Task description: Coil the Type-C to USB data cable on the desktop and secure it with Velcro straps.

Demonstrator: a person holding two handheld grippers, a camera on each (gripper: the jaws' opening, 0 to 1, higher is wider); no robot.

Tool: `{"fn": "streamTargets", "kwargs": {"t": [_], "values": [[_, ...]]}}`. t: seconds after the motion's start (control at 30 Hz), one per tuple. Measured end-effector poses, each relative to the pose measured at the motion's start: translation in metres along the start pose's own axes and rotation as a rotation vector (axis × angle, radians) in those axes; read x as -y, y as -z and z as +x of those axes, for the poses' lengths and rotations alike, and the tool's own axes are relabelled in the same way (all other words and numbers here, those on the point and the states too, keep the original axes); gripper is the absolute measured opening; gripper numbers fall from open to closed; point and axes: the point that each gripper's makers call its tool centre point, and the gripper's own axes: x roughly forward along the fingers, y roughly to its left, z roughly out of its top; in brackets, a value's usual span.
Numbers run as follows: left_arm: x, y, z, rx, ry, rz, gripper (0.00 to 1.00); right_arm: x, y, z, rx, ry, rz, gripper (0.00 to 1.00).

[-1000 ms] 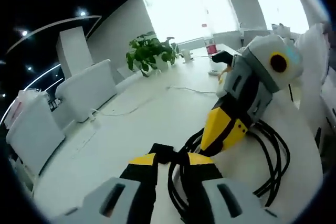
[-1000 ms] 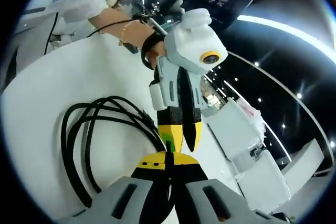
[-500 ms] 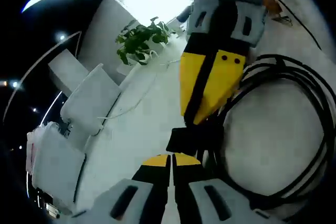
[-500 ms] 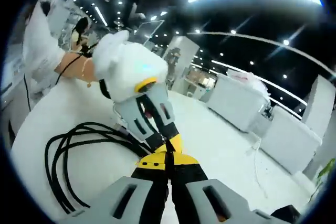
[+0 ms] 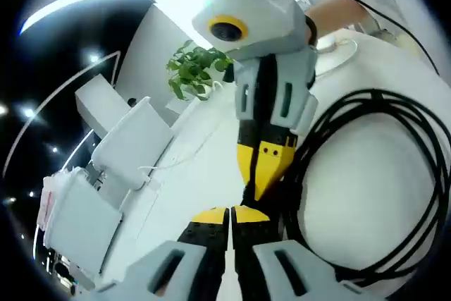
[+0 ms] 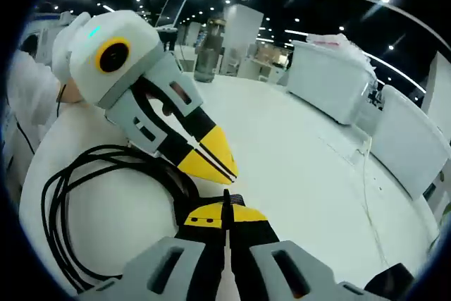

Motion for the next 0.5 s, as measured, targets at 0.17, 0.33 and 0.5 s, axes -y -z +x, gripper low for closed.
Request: {"fn": "streamTargets", "kwargs": {"t": [0.17,0.33,0.5], "values": [[0.02,-0.014,-0.008,0.073,0.03,-0.173,0.03,-0.002,-0.001,0.0,-0.021,0.009,-0.05,0.01],[0.028,0.0,-0.004,0.033,0.023,-0.131,0.02,0.011,0.001,0.0,0.034,0.085,0.006,0.06],[0.031,0.0,-0.007,0.034,0.031,-0.124,0.02,0.019,0.001,0.005,0.042,0.142,-0.033,0.07]]}}
